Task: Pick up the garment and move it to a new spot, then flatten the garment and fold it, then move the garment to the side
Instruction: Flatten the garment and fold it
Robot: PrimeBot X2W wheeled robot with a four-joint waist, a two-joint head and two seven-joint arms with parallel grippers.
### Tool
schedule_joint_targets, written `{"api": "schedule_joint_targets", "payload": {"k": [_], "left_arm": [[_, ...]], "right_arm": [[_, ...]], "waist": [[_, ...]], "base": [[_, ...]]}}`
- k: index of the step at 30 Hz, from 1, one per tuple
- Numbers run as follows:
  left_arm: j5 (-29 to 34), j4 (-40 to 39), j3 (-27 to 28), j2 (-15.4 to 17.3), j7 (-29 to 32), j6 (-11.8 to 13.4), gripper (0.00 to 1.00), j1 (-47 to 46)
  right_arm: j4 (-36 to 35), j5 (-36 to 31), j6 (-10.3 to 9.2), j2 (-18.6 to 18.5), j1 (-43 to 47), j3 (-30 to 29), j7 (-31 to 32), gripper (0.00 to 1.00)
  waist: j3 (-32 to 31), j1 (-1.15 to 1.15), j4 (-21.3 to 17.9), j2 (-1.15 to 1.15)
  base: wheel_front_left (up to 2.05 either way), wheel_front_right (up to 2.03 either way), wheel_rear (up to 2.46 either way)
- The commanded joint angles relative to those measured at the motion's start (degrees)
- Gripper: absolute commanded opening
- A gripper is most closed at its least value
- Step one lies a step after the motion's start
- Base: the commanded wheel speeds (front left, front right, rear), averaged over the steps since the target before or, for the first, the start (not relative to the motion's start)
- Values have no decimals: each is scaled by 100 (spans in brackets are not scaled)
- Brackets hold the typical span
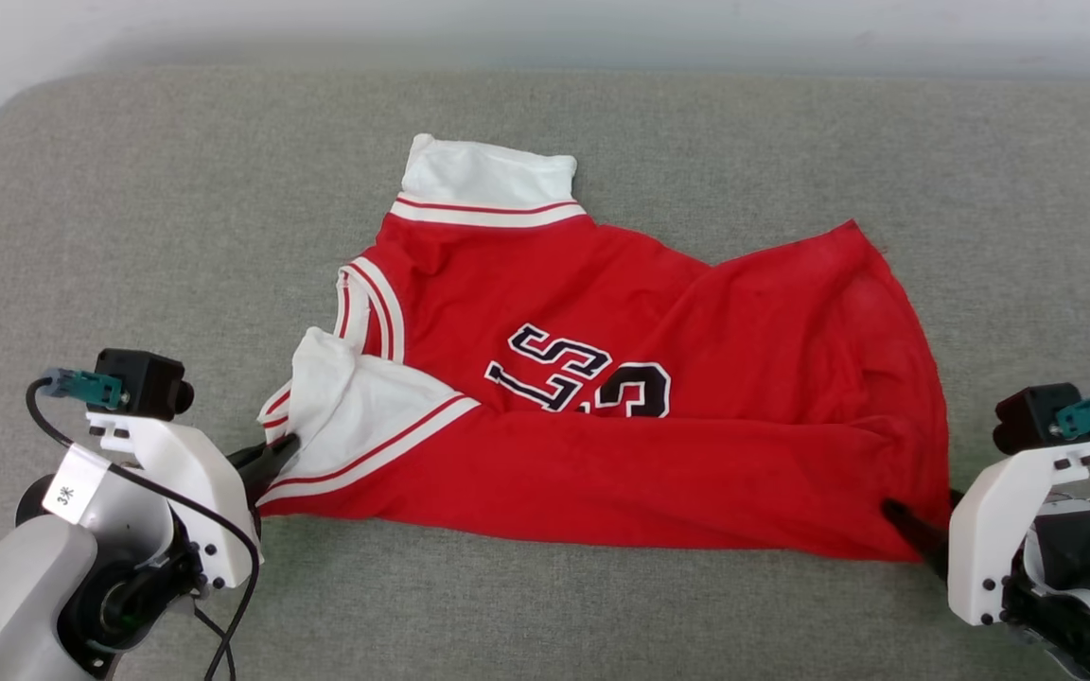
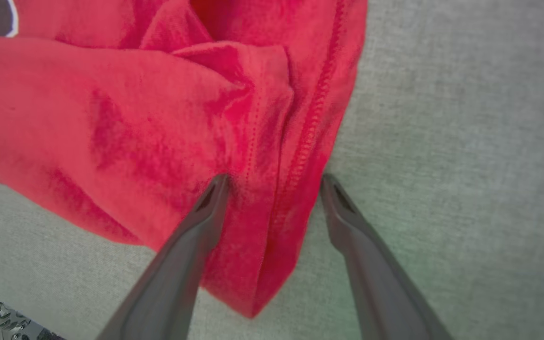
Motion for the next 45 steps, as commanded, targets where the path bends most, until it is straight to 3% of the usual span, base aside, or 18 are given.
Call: {"api": "schedule_joint_targets", "payload": {"k": [1, 5, 6, 7, 8, 18, 24, 32, 39, 40, 41, 42, 43, 45], "left_arm": [[14, -41, 18, 8, -34, 23, 0, -92], [1, -74, 25, -29, -88, 1, 0, -62], [-16, -71, 25, -45, -92, -9, 0, -35], [-32, -67, 27, -45, -107, -14, 0, -17], [-50, -69, 36, -57, -120, -23, 0, -9], [-29, -172, 89, -4, -369, -2, 0, 203], [-97, -437, 55, 102, -445, 219, 0, 712], [-389, -825, 122, 316, -512, 707, 0, 1650], [-735, -632, 86, 121, -598, 753, 0, 2182], [-745, -346, 67, -82, -731, 676, 0, 2156], [-750, -244, 40, -150, -738, 644, 20, 2137], [-736, -163, 25, -201, -767, 625, 63, 2098], [-736, -91, 41, -247, -816, 581, 100, 2051], [-716, -14, 42, -276, -847, 550, 100, 2019]], "right_arm": [[117, -24, -4, 37, -29, 21, 134, 100], [483, -34, -3, 249, 149, 177, 449, 100], [550, -11, -1, 322, 217, 243, 539, 44], [583, 29, 6, 392, 252, 249, 557, 15], [615, 41, 6, 410, 274, 249, 598, 0], [24, 253, -3, 99, 22, 186, 231, 0], [-226, 515, -3, -9, 407, 323, 269, 0], [-411, 705, -3, -114, 1240, 121, 331, 0], [-226, 616, -3, 135, 1796, -59, 88, 0], [-30, 564, -3, 255, 1892, -97, -198, 29], [10, 536, -3, 286, 1884, -93, -335, 65], [36, 548, -3, 332, 1883, -91, -493, 100], [39, 481, -3, 325, 1859, -99, -711, 100], [41, 437, -3, 338, 1829, -113, -942, 100]], "waist": [[102, 0, 64, 0], [198, 0, 118, 0], [209, 0, 122, 0], [219, 0, 125, 0], [227, 0, 129, 0], [-217, 0, 69, 0], [-758, 0, 34, 0], [-1326, 0, -16, 0], [-1357, 0, -57, 0], [-1314, 0, -76, 0], [-1308, 0, -82, 0], [-1306, 0, -89, 0], [-1299, 0, -95, 0], [-1297, 0, -104, 0]], "base": [[0, 0, 0], [0, 0, 0], [0, 0, 0], [0, 0, 0], [0, 0, 0], [0, 0, 0], [0, 0, 0], [0, 0, 0], [0, 0, 0], [0, 0, 0], [0, 0, 0], [0, 0, 0], [0, 0, 0], [0, 0, 0]]}}
